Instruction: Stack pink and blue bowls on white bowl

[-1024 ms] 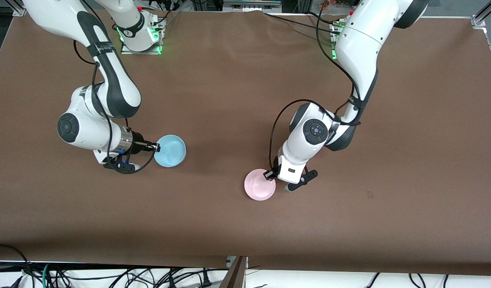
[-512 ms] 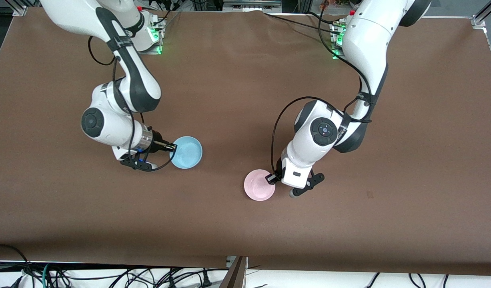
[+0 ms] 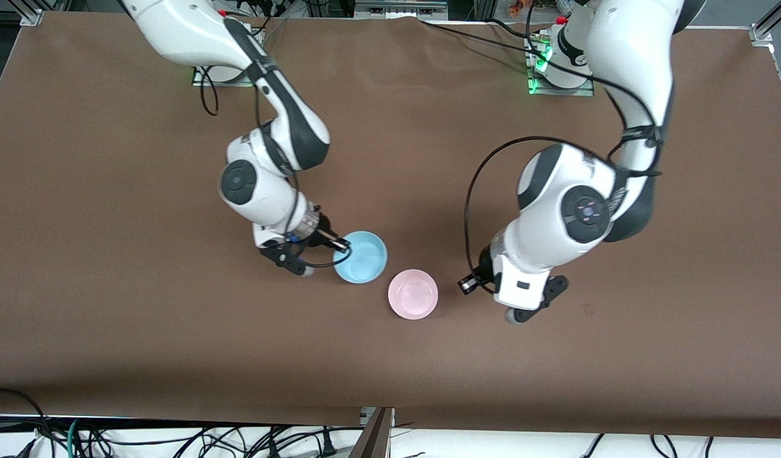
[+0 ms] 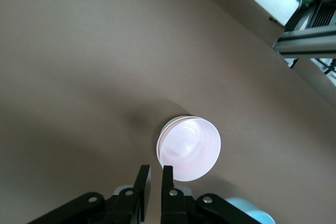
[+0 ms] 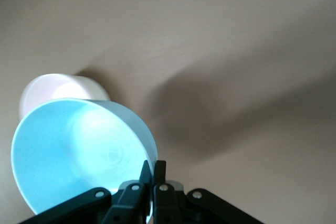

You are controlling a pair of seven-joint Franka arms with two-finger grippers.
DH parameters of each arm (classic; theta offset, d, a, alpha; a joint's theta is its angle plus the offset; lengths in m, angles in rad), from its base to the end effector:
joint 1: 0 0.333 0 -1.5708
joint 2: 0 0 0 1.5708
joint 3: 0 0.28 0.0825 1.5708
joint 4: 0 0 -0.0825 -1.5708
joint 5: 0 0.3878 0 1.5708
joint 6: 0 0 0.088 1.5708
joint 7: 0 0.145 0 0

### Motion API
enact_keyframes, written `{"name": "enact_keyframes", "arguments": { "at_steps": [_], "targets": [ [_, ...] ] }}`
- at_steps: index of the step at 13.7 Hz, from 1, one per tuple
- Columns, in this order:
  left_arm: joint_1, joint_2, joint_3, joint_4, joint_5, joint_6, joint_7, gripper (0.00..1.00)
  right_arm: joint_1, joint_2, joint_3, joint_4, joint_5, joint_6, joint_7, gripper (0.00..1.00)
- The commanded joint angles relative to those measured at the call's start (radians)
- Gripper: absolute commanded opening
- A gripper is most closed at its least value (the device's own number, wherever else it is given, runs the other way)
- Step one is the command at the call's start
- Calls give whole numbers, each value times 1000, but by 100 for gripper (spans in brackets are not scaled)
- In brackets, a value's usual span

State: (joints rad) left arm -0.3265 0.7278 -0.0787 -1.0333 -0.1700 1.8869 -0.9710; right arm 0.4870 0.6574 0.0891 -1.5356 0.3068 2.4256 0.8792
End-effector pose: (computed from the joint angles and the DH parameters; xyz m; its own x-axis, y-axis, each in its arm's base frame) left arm 0.6886 -0.2977 0.3657 0.8093 0.5766 -0.1120 0.5860 -0.7794 0.2216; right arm 0.6030 0.3931 0.2275 0.8636 -0.4927 -0.1071 -0.4978 -0.7993 -0.3367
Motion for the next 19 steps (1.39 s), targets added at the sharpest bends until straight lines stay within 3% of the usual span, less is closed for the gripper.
{"name": "enact_keyframes", "arguments": {
  "at_steps": [1,4,10,17,19],
  "targets": [
    [49,-71,-1,-1,-28,-109,66,16,42,114,-11,113,-3,114,49,0],
    [121,-139,0,-2,-34,-254,196,16,94,186,-14,156,-3,259,49,0],
    [299,-201,2,-7,-46,-371,510,17,122,238,-20,204,-5,273,47,0],
    [317,-215,14,-17,-25,-379,577,17,123,263,-28,219,-58,293,44,0],
    [316,-229,11,-36,39,-379,606,17,116,258,-28,230,-57,288,43,0]
  ]
}}
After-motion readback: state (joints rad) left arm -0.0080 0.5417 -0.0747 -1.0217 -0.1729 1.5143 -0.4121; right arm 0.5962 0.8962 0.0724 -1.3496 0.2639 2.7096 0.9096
